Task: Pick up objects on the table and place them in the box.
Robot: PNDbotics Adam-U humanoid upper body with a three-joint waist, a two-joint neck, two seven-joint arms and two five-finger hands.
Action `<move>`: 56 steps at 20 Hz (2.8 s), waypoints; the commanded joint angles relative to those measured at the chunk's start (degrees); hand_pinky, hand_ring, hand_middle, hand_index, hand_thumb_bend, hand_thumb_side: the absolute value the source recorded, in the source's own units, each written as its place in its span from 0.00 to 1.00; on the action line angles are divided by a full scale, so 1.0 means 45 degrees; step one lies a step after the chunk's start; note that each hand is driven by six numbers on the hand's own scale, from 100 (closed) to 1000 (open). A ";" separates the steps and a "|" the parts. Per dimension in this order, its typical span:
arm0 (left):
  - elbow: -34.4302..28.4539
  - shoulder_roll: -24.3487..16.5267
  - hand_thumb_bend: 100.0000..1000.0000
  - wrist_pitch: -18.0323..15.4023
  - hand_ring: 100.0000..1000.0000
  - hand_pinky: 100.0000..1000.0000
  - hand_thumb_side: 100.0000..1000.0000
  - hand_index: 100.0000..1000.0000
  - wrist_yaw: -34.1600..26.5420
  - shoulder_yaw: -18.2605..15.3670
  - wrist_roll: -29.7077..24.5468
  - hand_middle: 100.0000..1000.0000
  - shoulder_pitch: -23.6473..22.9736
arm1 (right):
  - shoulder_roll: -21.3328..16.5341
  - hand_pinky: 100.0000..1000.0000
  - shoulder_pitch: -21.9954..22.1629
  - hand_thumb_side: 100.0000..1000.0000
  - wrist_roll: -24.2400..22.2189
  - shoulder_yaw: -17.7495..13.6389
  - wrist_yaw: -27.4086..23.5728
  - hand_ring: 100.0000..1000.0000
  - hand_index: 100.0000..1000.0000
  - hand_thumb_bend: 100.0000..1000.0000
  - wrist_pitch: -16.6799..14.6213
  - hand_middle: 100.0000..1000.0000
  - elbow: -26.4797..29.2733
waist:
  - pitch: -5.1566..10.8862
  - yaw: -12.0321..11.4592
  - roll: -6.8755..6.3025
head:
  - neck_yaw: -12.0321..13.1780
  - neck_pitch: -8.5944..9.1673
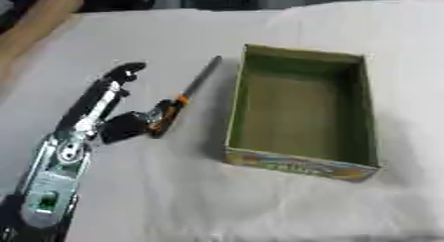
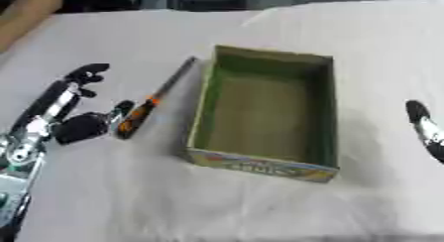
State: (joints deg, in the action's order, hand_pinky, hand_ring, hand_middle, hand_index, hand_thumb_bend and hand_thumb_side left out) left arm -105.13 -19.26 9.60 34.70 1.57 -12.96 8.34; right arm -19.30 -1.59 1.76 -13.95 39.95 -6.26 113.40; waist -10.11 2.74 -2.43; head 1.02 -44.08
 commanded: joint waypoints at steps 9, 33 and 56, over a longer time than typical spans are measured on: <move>-0.0147 -0.0026 0.46 -0.0043 0.91 0.77 0.46 1.00 0.0101 0.0016 0.0003 0.95 0.0026 | -0.0162 0.51 -0.0055 0.58 -0.0086 -0.0031 -0.0035 0.59 0.73 0.47 -0.0014 0.67 0.0265 | 0.0124 -0.0053 0.0054 | -0.0413 -0.0007; 0.1527 -0.0793 0.51 0.0737 0.92 0.81 0.44 0.96 0.1513 0.0921 -0.0705 0.93 0.1138 | -0.0289 0.51 0.0006 0.58 -0.0176 0.0028 -0.0042 0.59 0.73 0.47 -0.0027 0.67 0.0265 | 0.0178 0.0085 -0.0134 | -0.0071 -0.0007; 0.3734 -0.0558 0.52 0.0980 0.82 0.82 0.41 0.83 0.2485 0.1332 -0.0564 0.84 0.2357 | -0.0347 0.51 0.0038 0.58 -0.0208 0.0035 -0.0043 0.60 0.73 0.47 -0.0042 0.67 0.0265 | 0.0238 0.0165 -0.0220 | 0.0034 -0.0007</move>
State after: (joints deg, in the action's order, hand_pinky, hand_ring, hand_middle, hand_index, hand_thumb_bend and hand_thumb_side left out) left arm -87.51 -20.38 14.07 45.13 7.55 -15.30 18.01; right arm -19.64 -1.55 0.97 -13.61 39.92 -6.49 113.40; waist -9.95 3.41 -3.53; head 0.62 -44.11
